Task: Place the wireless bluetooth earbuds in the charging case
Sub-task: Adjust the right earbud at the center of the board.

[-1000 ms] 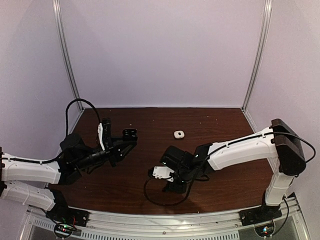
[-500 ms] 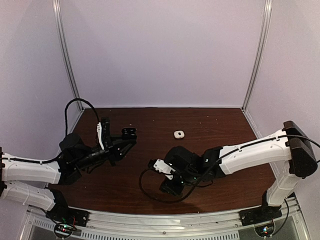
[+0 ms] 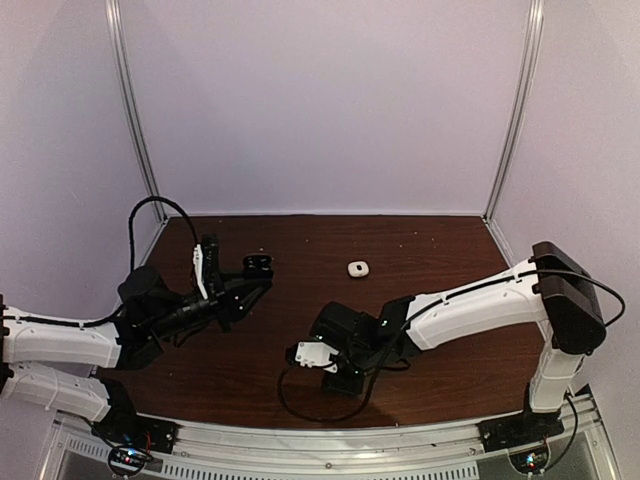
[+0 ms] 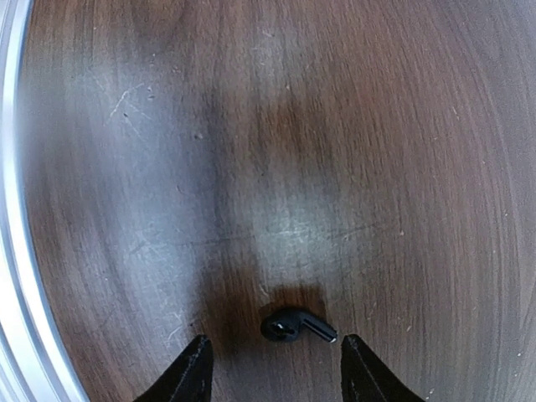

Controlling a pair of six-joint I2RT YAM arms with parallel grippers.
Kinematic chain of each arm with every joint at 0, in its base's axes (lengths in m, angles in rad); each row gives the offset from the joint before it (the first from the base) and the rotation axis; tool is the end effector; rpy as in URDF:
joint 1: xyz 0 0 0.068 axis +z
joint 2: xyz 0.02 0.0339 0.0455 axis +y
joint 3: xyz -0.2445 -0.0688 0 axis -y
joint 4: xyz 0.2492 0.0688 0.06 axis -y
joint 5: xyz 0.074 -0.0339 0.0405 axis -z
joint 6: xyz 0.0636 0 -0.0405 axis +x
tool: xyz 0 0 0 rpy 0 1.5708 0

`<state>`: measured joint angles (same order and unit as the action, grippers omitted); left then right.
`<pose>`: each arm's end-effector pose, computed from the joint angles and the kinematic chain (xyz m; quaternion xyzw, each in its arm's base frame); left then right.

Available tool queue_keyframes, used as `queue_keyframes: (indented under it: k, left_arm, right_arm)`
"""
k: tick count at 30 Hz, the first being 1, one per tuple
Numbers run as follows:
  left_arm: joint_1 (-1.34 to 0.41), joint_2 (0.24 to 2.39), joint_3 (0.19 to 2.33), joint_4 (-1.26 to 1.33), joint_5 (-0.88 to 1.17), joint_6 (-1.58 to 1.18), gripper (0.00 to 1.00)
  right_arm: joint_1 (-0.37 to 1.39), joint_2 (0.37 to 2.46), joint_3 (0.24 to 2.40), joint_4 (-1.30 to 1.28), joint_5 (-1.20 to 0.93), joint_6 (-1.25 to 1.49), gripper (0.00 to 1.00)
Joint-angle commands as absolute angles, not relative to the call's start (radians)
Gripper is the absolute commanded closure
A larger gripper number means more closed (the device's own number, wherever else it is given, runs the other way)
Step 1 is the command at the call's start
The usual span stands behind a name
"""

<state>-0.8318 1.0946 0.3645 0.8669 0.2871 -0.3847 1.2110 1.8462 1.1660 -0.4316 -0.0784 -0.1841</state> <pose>0.1668 -0.2097 0.2277 0.2493 0.6103 -0.5035 0.5585 0.1287 0.3563 0.1155 -0.6319 0.7400 0.1449 0.1793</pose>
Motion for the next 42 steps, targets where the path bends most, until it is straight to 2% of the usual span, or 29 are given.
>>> queue_keyframes:
  k: [1, 13, 27, 37, 42]
  left_arm:
    - [-0.824, 1.071, 0.351, 0.921, 0.287, -0.379, 0.93]
    - [-0.824, 1.067, 0.348, 0.927, 0.289, -0.375, 0.93]
    - [-0.822, 1.069, 0.351, 0.922, 0.286, -0.368, 0.93]
    - [-0.822, 1.069, 0.35, 0.921, 0.289, -0.368, 0.93]
    - [-0.822, 1.066, 0.349, 0.919, 0.287, -0.367, 0.93]
  right_arm:
    - [1.189, 1.882, 1.228, -0.474, -0.065, -0.261, 0.48]
    - [1.15, 1.965, 1.294, -0.553, -0.157, -0.352, 0.49]
    - [1.064, 2.028, 1.338, -0.577, -0.163, -0.284, 0.66]
    - [1.063, 2.089, 1.477, -0.742, -0.17, -0.263, 0.63]
    - [1.06, 2.121, 1.502, -0.794, -0.166, -0.258, 0.65]
